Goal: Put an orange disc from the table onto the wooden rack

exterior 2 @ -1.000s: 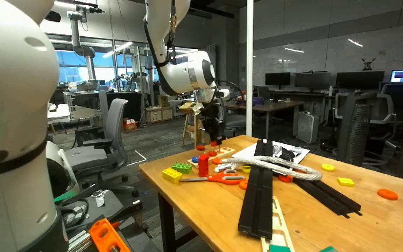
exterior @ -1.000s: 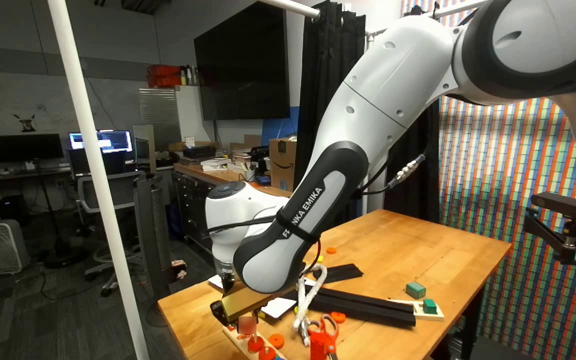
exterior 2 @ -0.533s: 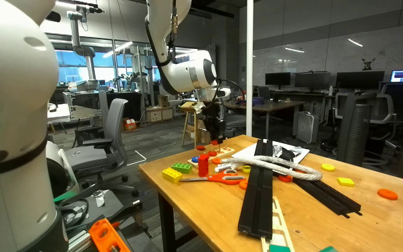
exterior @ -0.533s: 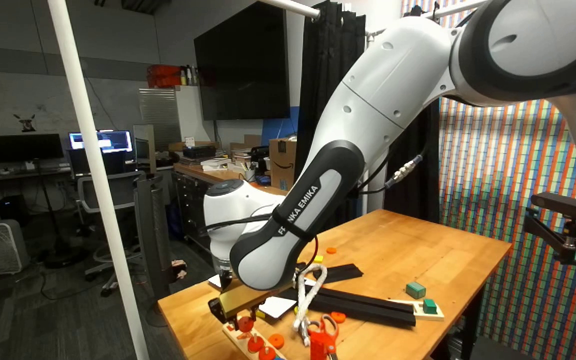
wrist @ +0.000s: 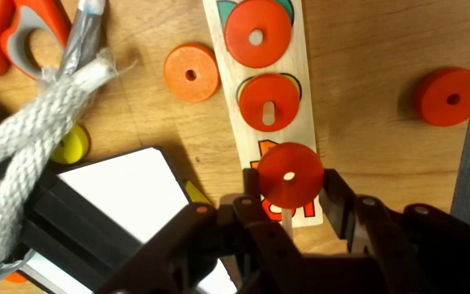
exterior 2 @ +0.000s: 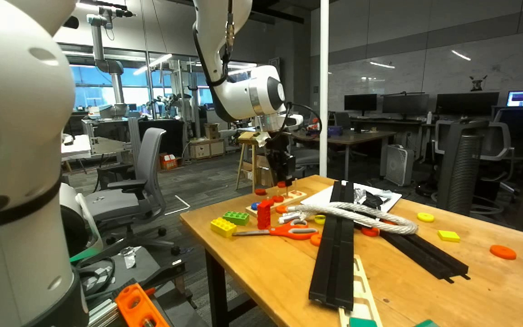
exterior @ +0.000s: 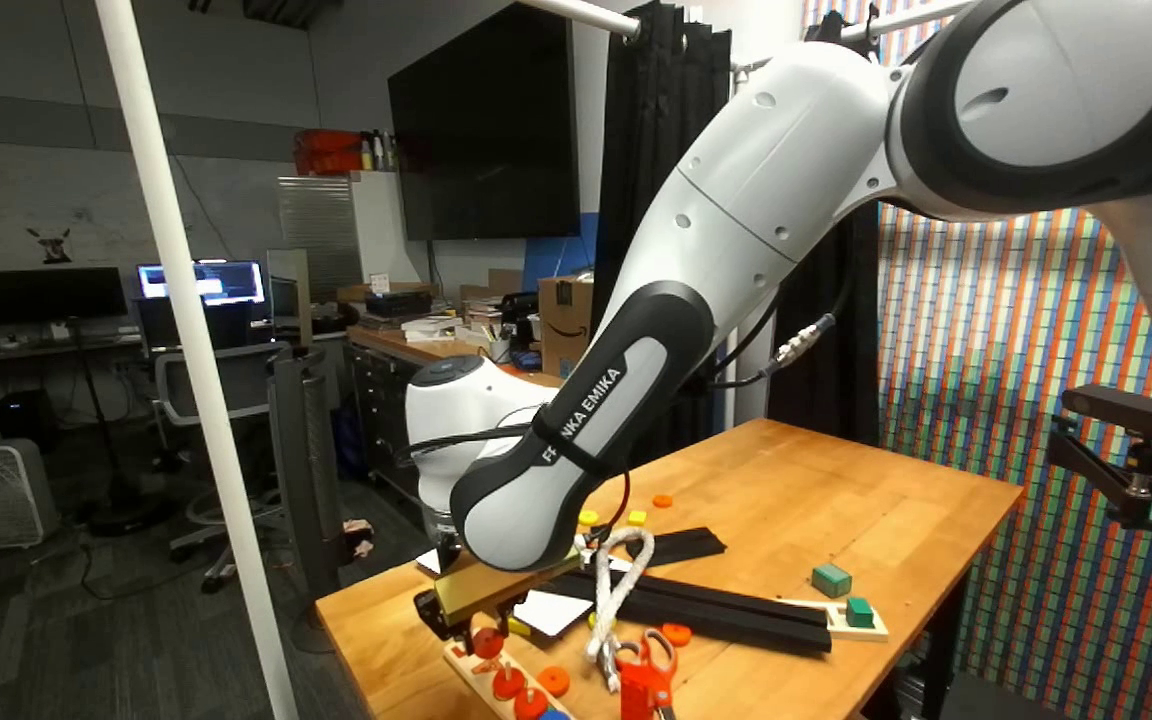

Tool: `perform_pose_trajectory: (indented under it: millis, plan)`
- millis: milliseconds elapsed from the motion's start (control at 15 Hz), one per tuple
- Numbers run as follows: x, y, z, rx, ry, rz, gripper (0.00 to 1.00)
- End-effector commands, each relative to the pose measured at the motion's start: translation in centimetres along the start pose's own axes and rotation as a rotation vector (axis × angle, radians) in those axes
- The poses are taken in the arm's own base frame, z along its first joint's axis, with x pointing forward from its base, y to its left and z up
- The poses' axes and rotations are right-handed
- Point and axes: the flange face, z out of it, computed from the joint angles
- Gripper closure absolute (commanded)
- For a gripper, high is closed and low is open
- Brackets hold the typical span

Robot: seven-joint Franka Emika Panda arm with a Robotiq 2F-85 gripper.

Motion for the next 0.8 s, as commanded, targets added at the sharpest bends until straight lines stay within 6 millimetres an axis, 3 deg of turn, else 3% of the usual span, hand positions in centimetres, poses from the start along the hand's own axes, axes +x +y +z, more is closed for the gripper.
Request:
perform_pose_trajectory:
  millis: [0, 733]
  plan:
    - [1.6, -0.1, 0.2, 0.005, -0.014, -0.004, 0.77]
    - [3.2, 0.6, 0.5, 0.037, -0.065, 0.006, 0.77]
